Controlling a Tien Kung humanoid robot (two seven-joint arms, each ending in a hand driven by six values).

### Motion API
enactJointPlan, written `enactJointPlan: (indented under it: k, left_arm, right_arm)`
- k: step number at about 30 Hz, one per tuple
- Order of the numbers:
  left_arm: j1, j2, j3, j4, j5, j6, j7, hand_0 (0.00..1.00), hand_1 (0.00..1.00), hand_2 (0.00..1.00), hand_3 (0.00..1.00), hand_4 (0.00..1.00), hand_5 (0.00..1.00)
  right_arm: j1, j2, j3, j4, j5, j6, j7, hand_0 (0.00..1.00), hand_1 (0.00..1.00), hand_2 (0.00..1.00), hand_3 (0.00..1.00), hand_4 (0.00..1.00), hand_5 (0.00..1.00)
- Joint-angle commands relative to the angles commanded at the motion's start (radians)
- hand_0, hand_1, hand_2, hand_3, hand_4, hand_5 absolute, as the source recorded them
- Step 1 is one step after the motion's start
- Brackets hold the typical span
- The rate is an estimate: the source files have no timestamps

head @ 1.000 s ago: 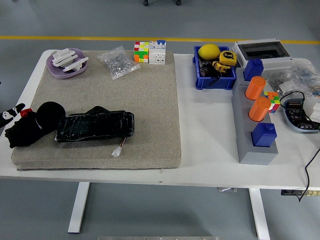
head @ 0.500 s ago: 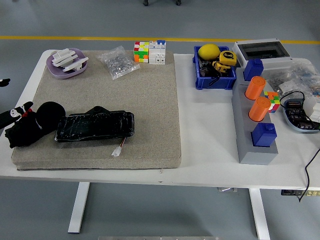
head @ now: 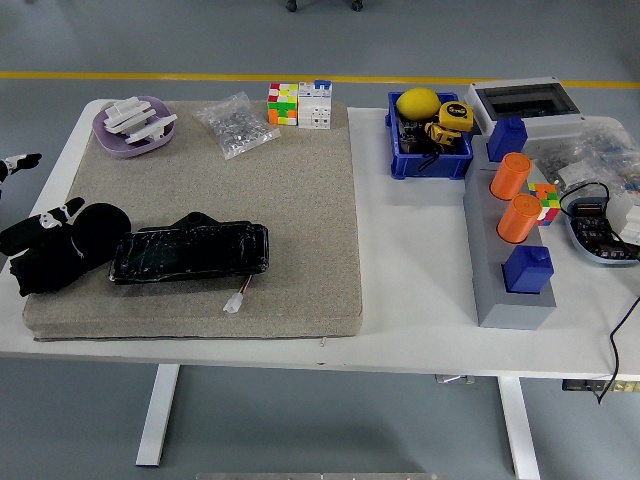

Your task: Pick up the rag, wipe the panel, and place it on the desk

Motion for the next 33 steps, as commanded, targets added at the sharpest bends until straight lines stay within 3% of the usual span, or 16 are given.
enactJointPlan:
  k: [4,12,23,33]
  left_arm:
    - [-0.007,-0.009,0.001,0.002,-0.002,0.002,0.005,0.866,0.868,0.786,0.789,0.998,0.565]
    - [-0.023,-0.059,-0.009,-0.002,-0.034,0.004,0.0,0.865,0.868,0.781,0.784,0.998,0.564]
    - [-0.025,-0.048,0.018,-0.002,-0.088,0.0,-0.005,0.863,0.864,0.779,0.781,0.998,0.548]
    - [-0.017,-0.064,0.028,0.012,-0.13,-0.005,-0.006,0.861,0.864,0.777,0.78,0.998,0.539]
  right_arm:
    - [0.001,-0.002,0.009,0.0,-0.011,0.0,0.0,0.762,0.662,0.671,0.612,0.998,0.479]
    - [0.0,-0.004,0.029,0.0,-0.015,0.004,0.005,0.763,0.664,0.671,0.612,0.998,0.479]
    - [0.0,-0.003,0.037,0.0,-0.021,0.004,0.006,0.762,0.663,0.671,0.611,0.998,0.478]
    - [0.0,-0.001,0.037,0.0,-0.016,0.005,0.007,0.762,0.663,0.671,0.611,0.998,0.479]
